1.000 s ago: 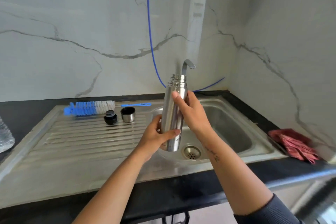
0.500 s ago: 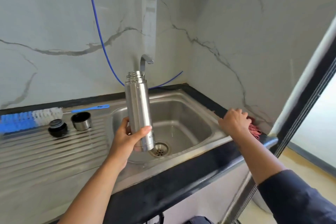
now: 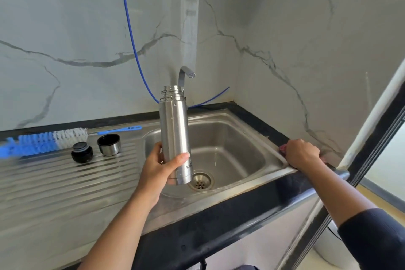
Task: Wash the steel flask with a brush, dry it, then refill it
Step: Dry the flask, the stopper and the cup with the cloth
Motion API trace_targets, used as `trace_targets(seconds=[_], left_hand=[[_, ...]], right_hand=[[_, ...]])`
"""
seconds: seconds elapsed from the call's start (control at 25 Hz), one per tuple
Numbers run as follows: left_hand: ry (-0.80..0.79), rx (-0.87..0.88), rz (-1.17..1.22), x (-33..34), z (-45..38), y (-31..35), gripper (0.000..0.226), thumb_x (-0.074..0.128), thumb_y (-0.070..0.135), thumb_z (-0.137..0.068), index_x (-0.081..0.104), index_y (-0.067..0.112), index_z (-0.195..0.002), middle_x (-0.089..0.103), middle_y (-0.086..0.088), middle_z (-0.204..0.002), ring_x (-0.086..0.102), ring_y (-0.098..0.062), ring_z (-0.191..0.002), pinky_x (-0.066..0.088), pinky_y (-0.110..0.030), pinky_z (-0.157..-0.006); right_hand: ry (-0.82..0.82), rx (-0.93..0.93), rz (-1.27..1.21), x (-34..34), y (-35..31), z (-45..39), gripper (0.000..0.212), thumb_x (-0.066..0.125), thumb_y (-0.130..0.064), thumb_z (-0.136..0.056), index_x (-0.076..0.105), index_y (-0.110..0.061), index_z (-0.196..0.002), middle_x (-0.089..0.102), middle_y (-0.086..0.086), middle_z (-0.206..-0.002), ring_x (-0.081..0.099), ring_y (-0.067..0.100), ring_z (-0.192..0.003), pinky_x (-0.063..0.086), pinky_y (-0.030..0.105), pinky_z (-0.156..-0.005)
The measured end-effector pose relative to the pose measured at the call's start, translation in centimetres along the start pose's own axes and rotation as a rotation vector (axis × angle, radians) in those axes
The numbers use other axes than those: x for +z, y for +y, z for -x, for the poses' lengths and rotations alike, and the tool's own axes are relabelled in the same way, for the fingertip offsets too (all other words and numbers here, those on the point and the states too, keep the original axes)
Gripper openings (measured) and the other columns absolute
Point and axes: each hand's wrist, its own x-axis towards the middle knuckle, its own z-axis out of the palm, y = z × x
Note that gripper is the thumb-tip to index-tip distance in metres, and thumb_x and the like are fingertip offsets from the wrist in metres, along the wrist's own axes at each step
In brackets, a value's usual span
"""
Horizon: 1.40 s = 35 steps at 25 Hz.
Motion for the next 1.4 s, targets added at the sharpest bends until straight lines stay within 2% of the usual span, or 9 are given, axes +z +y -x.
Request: trace_targets(seconds=[0.12,0.28,0.4,0.56,0.72,0.96,1.12,1.24,1.4], left_hand=[[0.010,0.004,0.033,-0.6,-0.2,0.7,0.076,0.087,0.043,-0.054,0.062,0.024,-0.123,0.074,-0.001,-0.097,0.074,-0.008,-0.074,0.056,-0.027,-0.051],[0.078,0.021,0.088,-3.2,-2.2,2.2,0.077,0.087,0.047,-0.056,0.063,0.028,-0.127,0.075,-0.005,-0.116,0.074,-0.030,-0.103,0.062,-0.047,-0.072],[0.141,0.060,0.169,-5.3,-3.0,3.0,0.068,0.085,0.039,-0.065,0.062,0.021,-0.126,0.074,-0.010,-0.111,0.074,-0.045,-0.095,0.058,-0.061,-0.083],[0.238,0.065,0.224,-7.9,-3.4,3.6,0.043,0.079,0.024,-0.077,0.065,0.018,-0.118,0.074,-0.008,-0.099,0.071,-0.041,-0.086,0.053,-0.062,-0.090],[0.316,0.071,0.194,-10.1,-3.8,4.3,0.050,0.077,0.025,-0.074,0.064,0.015,-0.122,0.076,-0.008,-0.098,0.071,-0.038,-0.085,0.061,-0.048,-0.078],[0.336,0.082,0.009,-10.8,-4.0,3.7,0.038,0.082,0.016,-0.082,0.068,0.021,-0.118,0.079,0.001,-0.105,0.074,-0.016,-0.102,0.056,-0.018,-0.076],[0.317,0.099,-0.135,-9.8,-4.1,3.0,0.043,0.081,0.030,-0.077,0.068,0.027,-0.118,0.079,0.001,-0.106,0.074,-0.020,-0.103,0.057,-0.026,-0.082],[0.362,0.147,-0.152,-9.1,-4.2,3.3,0.045,0.067,0.055,-0.093,0.065,0.031,-0.131,0.076,0.005,-0.118,0.071,-0.014,-0.113,0.055,-0.033,-0.096],[0.498,0.148,0.000,-10.5,-4.0,5.0,0.049,0.041,0.057,-0.104,0.074,0.026,-0.122,0.078,0.000,-0.115,0.072,-0.019,-0.113,0.054,-0.038,-0.095]], right_hand=[[0.094,0.022,-0.150,-1.4,-0.7,1.4,0.027,0.048,-0.031,-0.103,0.067,-0.014,-0.095,0.058,0.002,-0.077,0.057,0.024,-0.068,0.045,0.034,-0.069],[0.081,-0.032,-0.962,-4.1,-3.9,2.9,0.026,0.053,-0.028,-0.103,0.067,-0.008,-0.096,0.068,0.009,-0.077,0.066,0.024,-0.068,0.057,0.038,-0.062],[-0.124,-0.084,-1.563,-4.9,-8.7,4.0,0.022,0.055,-0.021,-0.103,0.067,-0.006,-0.113,0.073,0.013,-0.095,0.071,0.030,-0.092,0.060,0.047,-0.083],[-0.477,-0.227,-2.026,-6.2,-16.4,5.6,0.025,0.060,-0.022,-0.099,0.065,-0.003,-0.114,0.075,0.016,-0.100,0.070,0.030,-0.093,0.056,0.046,-0.086],[-0.586,-0.459,-2.061,-8.1,-24.6,7.0,0.037,0.074,-0.003,-0.083,0.064,0.002,-0.118,0.072,0.019,-0.103,0.070,0.032,-0.094,0.055,0.049,-0.094],[-0.388,-0.643,-1.939,-7.8,-30.6,9.3,0.038,0.067,-0.004,-0.074,0.068,-0.011,-0.111,0.076,0.015,-0.103,0.072,0.032,-0.098,0.059,0.043,-0.090],[-0.203,-0.845,-1.701,-7.0,-30.7,11.1,0.054,0.059,0.011,-0.088,0.052,-0.022,-0.131,0.068,-0.009,-0.112,0.065,0.005,-0.103,0.050,0.021,-0.087],[-0.056,-1.182,-1.513,-5.9,-32.2,13.1,0.071,0.059,-0.016,-0.103,0.021,-0.025,-0.163,0.023,-0.008,-0.169,0.024,0.004,-0.153,0.025,0.020,-0.122],[0.203,-1.362,-1.110,-4.1,-34.2,15.3,0.066,0.038,-0.060,-0.102,0.022,-0.035,-0.162,-0.011,-0.010,-0.171,-0.003,0.015,-0.159,0.018,0.042,-0.126]])
